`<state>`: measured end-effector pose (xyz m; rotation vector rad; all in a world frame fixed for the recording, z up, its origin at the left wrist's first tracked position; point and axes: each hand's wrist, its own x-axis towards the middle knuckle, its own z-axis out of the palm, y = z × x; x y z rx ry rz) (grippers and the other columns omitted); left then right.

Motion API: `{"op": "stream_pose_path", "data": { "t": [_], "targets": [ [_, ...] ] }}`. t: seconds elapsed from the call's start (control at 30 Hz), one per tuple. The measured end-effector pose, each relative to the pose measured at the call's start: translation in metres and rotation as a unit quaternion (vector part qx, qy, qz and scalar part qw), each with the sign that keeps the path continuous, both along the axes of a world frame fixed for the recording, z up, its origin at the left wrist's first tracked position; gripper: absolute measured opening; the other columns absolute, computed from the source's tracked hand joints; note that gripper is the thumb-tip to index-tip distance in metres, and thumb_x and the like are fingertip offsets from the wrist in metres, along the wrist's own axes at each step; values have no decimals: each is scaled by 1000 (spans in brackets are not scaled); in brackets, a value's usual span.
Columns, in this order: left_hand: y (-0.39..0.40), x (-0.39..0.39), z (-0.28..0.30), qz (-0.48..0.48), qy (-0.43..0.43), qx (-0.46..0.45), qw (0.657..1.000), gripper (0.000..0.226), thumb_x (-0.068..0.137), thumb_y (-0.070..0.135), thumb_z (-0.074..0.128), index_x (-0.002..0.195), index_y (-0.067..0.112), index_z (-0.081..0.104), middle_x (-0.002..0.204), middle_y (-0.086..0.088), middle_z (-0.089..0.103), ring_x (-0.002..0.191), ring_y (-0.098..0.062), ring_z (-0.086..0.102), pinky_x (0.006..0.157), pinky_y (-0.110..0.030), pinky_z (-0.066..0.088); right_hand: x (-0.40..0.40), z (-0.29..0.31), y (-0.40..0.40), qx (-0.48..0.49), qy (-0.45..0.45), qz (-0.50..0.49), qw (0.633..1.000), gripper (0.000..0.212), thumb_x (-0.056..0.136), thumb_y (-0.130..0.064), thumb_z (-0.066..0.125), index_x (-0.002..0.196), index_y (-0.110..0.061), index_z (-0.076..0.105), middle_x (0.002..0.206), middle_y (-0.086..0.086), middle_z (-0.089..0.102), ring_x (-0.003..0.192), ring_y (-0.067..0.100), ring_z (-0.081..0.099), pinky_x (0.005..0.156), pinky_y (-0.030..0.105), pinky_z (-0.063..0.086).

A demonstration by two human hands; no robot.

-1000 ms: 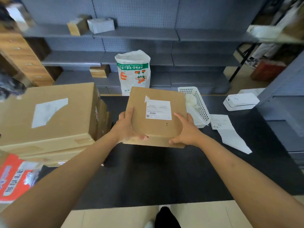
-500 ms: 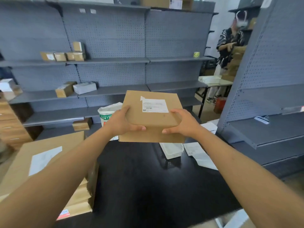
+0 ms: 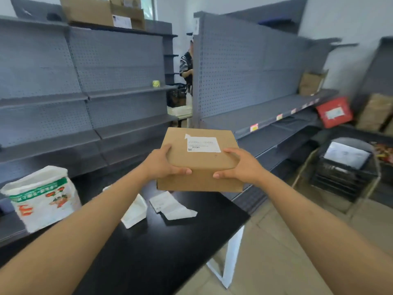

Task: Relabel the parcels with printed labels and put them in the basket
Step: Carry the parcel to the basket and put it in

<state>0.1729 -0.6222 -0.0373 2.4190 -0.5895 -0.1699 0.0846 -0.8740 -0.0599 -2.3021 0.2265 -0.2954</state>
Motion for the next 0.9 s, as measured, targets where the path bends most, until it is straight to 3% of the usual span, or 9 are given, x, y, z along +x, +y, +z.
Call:
{"op": "stream_pose_path", "data": {
  "t": [0.17, 0.3, 0.43, 0.67, 0.9],
  "targets": [
    [-155, -22, -4, -107, 11, -26, 994, 126, 52, 65, 81, 152, 22, 16, 150, -6, 29, 134, -26, 34, 107, -37, 33, -74, 3, -130, -25, -3, -120, 992, 115, 35, -65, 86, 137, -35, 44, 137, -5, 36, 128, 16, 36, 107, 30, 30],
    [-267, -39, -11, -196, 38, -45, 979, 133, 45, 65, 84, 152, 23, 18, 151, -4, 32, 135, -22, 35, 110, -35, 32, -126, -3, -218, -28, 5, -206, 978, 112, 36, -63, 87, 136, -36, 45, 126, -9, 38, 124, 13, 37, 97, 21, 27],
    [-370, -44, -18, -261, 45, -35, 964, 133, 46, 65, 83, 152, 24, 15, 151, -5, 30, 136, -24, 35, 110, -39, 34, -156, -14, -294, -18, 14, -279, 960, 110, 39, -61, 87, 137, -37, 42, 140, -6, 34, 129, 17, 35, 103, 30, 31],
    [-538, -6, -24, -333, 43, -50, 941, 132, 46, 65, 84, 153, 25, 17, 153, -2, 26, 140, -21, 29, 110, -33, 29, -146, -16, -425, -20, 29, -356, 934, 108, 47, -59, 87, 140, -36, 38, 143, -5, 29, 128, 21, 35, 107, 41, 33],
    [-695, 40, -17, -387, 38, -49, 920, 134, 46, 65, 84, 153, 25, 14, 156, -1, 19, 141, -22, 25, 113, -39, 28, -117, -9, -553, -16, 31, -402, 915, 105, 47, -59, 87, 137, -40, 37, 137, -6, 32, 111, 11, 33, 103, 39, 34]
  ]
}}
